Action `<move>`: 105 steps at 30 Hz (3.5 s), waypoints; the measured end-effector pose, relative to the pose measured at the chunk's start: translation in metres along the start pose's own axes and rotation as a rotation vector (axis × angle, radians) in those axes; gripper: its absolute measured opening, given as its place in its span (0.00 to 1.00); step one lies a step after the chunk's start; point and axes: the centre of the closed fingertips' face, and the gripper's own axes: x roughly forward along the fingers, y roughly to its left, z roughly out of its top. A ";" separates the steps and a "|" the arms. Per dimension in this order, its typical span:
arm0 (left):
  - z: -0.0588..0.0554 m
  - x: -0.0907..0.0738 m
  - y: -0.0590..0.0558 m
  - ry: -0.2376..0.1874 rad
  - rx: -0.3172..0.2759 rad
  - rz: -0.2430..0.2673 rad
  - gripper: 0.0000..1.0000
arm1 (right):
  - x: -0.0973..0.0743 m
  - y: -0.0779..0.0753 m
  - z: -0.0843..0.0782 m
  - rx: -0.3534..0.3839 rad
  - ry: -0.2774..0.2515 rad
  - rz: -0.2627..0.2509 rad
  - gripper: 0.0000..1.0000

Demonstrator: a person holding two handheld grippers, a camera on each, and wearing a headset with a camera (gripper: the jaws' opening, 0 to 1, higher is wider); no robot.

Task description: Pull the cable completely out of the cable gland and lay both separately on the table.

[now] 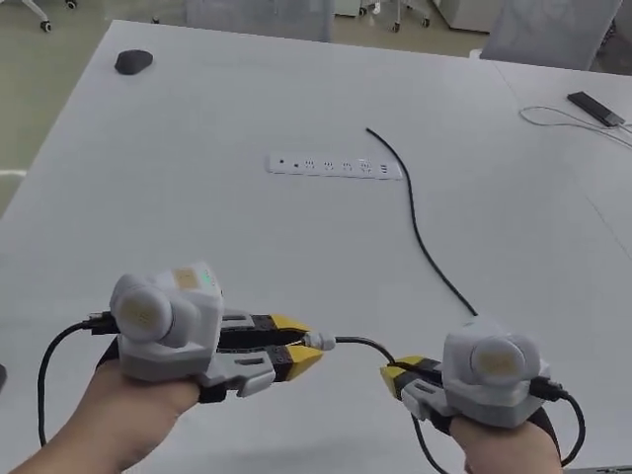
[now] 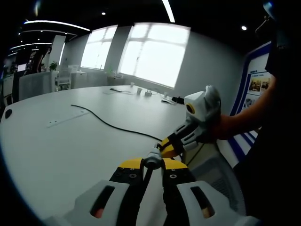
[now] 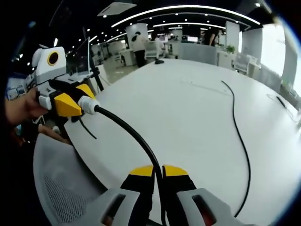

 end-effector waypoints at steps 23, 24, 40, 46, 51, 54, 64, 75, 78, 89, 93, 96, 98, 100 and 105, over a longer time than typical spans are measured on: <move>-0.012 -0.006 0.007 0.031 -0.040 0.033 0.15 | -0.005 0.068 0.064 -0.669 -0.037 0.090 0.11; -0.011 -0.005 0.007 0.029 -0.043 0.031 0.15 | -0.005 0.070 0.064 -0.680 -0.039 0.094 0.10; -0.015 -0.002 0.006 0.045 -0.023 0.022 0.15 | 0.002 0.076 0.061 -0.735 -0.031 0.098 0.01; -0.015 -0.002 0.008 0.044 -0.019 0.021 0.15 | 0.004 0.076 0.061 -0.715 -0.040 0.091 0.01; -0.017 -0.001 0.009 0.049 -0.007 0.026 0.15 | 0.006 0.074 0.060 -0.670 -0.035 0.100 0.01; -0.017 -0.001 0.009 0.050 0.002 0.029 0.15 | 0.006 0.074 0.060 -0.650 -0.038 0.105 0.01; -0.014 0.001 0.009 0.034 0.016 0.042 0.15 | 0.006 0.064 0.059 -0.565 -0.050 0.101 0.01; -0.009 0.002 0.010 0.008 -0.001 0.055 0.15 | 0.009 0.034 0.046 -0.301 -0.046 0.087 0.00; -0.008 0.001 0.010 0.001 -0.009 0.051 0.15 | 0.010 0.026 0.036 -0.258 -0.032 0.087 0.00; -0.009 0.003 0.010 0.012 -0.005 0.047 0.15 | 0.022 0.011 0.010 0.185 -0.035 0.124 0.00; -0.008 0.003 0.013 0.012 0.001 0.052 0.15 | 0.022 0.013 0.008 0.268 -0.037 0.141 0.00; -0.008 0.003 0.015 0.012 -0.006 0.050 0.15 | 0.023 0.014 0.008 0.274 -0.038 0.141 0.00; -0.008 0.003 0.015 0.013 -0.003 0.048 0.15 | 0.023 0.015 0.008 0.252 -0.038 0.140 0.00; -0.008 0.003 0.016 0.014 -0.005 0.048 0.15 | 0.024 0.014 0.007 0.264 -0.039 0.144 0.01; -0.010 0.002 0.017 0.016 -0.004 0.046 0.15 | 0.024 0.016 0.007 0.255 -0.033 0.154 0.01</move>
